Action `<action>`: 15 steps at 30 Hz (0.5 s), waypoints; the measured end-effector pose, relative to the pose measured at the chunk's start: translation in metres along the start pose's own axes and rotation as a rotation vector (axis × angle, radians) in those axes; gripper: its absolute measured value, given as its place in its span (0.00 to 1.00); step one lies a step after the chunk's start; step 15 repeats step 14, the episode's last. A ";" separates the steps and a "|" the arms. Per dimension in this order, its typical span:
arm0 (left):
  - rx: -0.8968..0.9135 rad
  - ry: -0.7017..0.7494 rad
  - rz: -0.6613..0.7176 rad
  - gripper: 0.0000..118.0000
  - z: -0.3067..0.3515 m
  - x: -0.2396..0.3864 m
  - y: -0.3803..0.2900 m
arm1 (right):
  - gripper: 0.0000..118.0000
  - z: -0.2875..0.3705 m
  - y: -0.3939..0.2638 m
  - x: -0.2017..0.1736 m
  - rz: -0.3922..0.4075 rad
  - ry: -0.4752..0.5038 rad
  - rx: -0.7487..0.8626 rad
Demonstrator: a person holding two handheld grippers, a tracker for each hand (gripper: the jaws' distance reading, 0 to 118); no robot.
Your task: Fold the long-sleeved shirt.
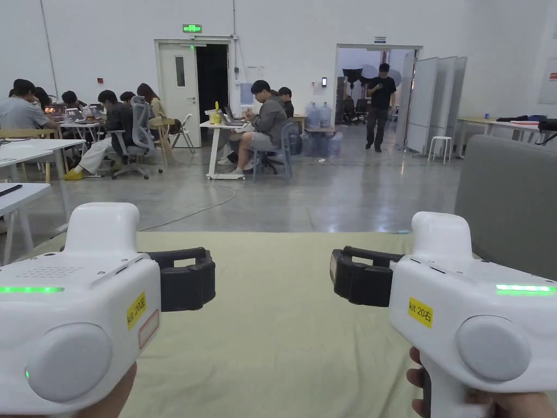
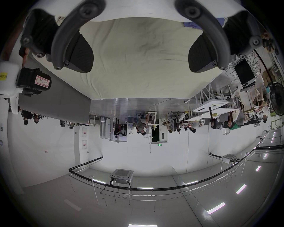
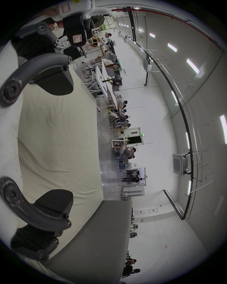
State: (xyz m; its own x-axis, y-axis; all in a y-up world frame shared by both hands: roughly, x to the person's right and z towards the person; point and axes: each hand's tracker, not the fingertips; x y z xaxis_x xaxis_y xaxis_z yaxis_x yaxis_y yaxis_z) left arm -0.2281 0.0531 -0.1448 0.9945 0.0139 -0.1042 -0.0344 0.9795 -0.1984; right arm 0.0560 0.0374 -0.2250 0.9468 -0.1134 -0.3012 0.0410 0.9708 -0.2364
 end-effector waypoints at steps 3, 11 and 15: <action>-0.002 0.001 -0.002 1.00 0.001 -0.001 0.000 | 1.00 0.000 0.000 0.000 -0.007 0.005 -0.005; -0.007 0.001 -0.004 1.00 0.000 -0.002 -0.001 | 1.00 -0.004 -0.004 -0.005 0.007 0.006 -0.024; -0.023 0.004 -0.007 1.00 -0.005 -0.002 -0.003 | 1.00 -0.006 -0.005 -0.006 0.008 0.004 -0.027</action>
